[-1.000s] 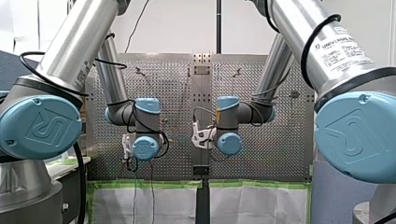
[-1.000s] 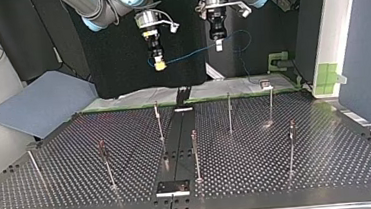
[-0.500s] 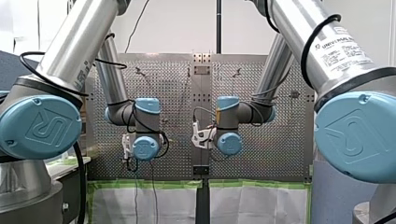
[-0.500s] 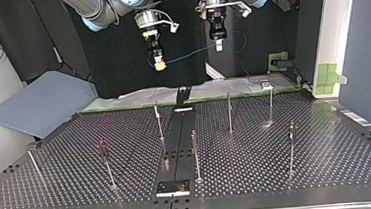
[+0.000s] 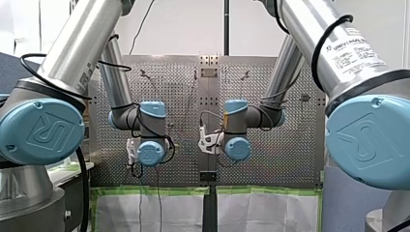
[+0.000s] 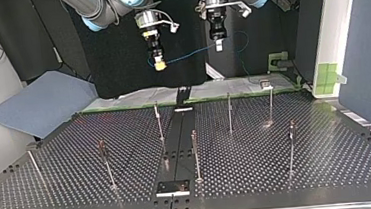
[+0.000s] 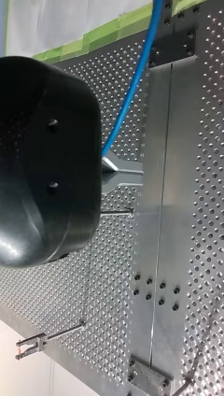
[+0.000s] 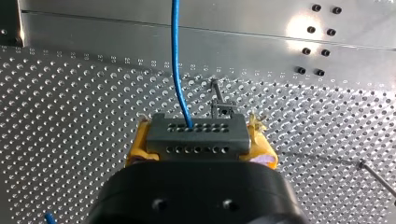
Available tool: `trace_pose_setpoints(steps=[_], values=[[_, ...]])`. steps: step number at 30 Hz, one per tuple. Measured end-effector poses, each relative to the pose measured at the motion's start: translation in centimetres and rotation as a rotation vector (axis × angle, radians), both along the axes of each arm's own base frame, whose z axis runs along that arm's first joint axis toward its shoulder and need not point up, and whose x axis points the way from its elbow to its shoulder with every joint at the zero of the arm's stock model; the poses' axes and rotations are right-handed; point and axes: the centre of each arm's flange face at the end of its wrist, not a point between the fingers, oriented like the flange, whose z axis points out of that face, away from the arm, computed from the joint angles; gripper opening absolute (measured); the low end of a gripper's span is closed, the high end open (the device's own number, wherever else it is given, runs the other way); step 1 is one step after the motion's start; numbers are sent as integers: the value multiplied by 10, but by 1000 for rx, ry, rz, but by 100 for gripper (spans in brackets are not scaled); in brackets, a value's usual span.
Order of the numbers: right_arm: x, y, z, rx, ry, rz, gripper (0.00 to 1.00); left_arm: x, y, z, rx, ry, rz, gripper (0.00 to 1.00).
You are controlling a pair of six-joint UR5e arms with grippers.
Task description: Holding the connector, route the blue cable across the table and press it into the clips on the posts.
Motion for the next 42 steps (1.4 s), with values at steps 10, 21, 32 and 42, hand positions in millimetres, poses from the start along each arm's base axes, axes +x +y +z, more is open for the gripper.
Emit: trace_pose_setpoints(steps=[10,21,32,42], values=[[-2,19,-48,98,111,22,0,0,0,0,0,-1,-1,0],[-9,25,-80,146,161,23,0,0,0,0,0,-1,-1,0],[-9,26,-81,147,162,23,0,-24,16,-2,47,67,8,0],[-9,26,-81,147,162,23,0,-30,19,-5,62,91,8,0]])
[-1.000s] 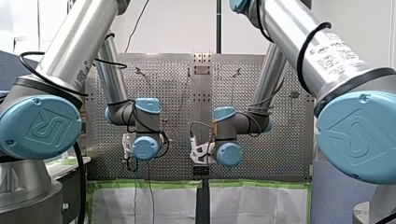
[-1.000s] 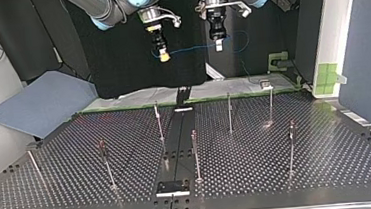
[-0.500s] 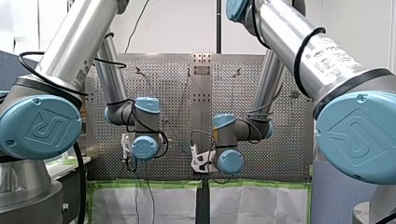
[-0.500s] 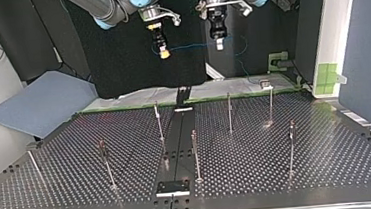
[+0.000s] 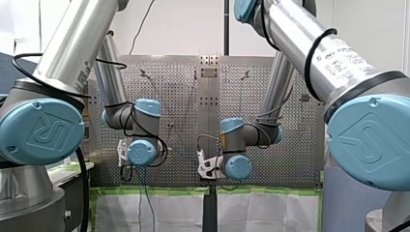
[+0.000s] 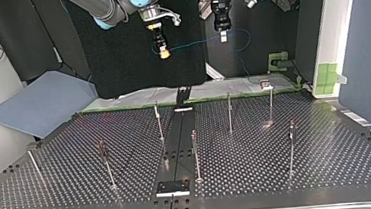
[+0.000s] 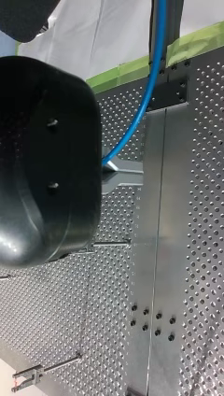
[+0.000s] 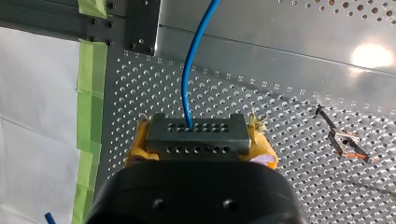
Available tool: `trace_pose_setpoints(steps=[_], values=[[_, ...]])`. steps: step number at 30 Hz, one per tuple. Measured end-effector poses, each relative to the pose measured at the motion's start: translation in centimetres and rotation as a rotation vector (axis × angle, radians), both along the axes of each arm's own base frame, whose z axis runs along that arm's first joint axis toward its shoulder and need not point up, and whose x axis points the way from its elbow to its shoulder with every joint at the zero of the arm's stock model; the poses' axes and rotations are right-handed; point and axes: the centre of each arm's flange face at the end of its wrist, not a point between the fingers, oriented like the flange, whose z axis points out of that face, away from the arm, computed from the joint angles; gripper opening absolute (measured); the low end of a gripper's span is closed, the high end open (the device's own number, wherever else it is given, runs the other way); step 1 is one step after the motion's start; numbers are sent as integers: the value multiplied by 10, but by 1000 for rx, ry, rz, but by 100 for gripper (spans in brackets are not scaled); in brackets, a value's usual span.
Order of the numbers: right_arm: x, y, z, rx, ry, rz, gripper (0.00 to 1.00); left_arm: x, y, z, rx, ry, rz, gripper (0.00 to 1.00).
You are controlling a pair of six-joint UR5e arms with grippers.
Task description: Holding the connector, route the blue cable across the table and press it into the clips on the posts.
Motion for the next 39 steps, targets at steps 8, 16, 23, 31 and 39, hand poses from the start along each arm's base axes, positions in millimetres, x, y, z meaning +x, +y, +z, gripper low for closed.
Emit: trace_pose_setpoints(steps=[8,16,23,31,39], values=[[0,0,0,0,0,0,0,0,0,0,0,1,0,0],[18,-4,35,-15,-36,25,0,-8,11,-1,-11,-5,43,0],[40,-11,81,-12,-120,83,0,7,22,21,-37,-34,135,0],[65,-26,149,-42,-209,144,0,32,44,52,-50,-68,272,0],[78,-27,210,-68,-265,186,0,47,48,90,-88,-116,341,0]])
